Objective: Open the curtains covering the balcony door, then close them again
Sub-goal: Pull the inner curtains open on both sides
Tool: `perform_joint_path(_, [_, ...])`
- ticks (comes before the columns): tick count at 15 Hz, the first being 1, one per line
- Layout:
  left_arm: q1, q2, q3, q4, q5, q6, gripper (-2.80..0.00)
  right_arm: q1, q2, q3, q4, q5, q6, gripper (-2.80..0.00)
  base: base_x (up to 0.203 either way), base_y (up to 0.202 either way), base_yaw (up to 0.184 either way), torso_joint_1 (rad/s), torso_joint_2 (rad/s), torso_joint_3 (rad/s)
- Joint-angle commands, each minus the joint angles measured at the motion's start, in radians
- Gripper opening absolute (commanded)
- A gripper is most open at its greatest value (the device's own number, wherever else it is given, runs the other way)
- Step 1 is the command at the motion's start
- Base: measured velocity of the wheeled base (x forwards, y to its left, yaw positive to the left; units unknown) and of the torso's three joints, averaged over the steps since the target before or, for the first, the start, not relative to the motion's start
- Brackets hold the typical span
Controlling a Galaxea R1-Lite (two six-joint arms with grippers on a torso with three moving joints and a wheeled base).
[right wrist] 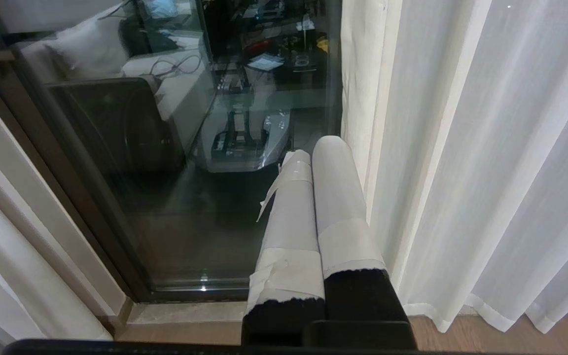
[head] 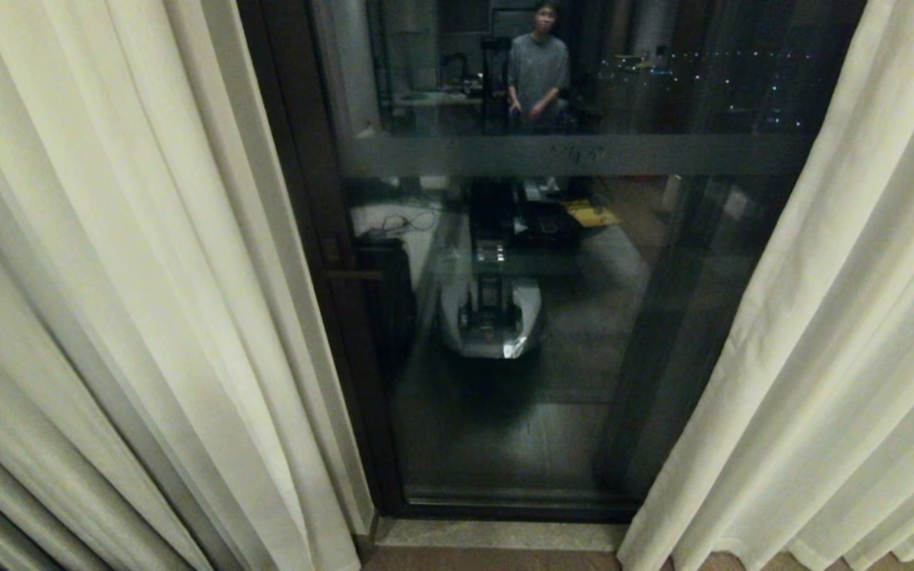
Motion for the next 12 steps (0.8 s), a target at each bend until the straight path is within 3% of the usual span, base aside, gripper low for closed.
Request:
perform_joint_path(1, [0.0, -0.003, 0.0, -0.001, 0.0, 0.0, -2.8, 0.0, 0.0, 0.0, -0.001, 0.0, 0.0, -2.8, 0.0, 0.0, 0.0, 0.0, 0.0, 0.0])
perform_joint_path(12, [0.0, -0.003, -0.001, -0.001, 0.0, -0.002, -2.8, 0.0, 0.0, 0.0, -0.001, 0.0, 0.0, -2.8, 0.0, 0.0, 0.0, 0.0, 0.0, 0.0])
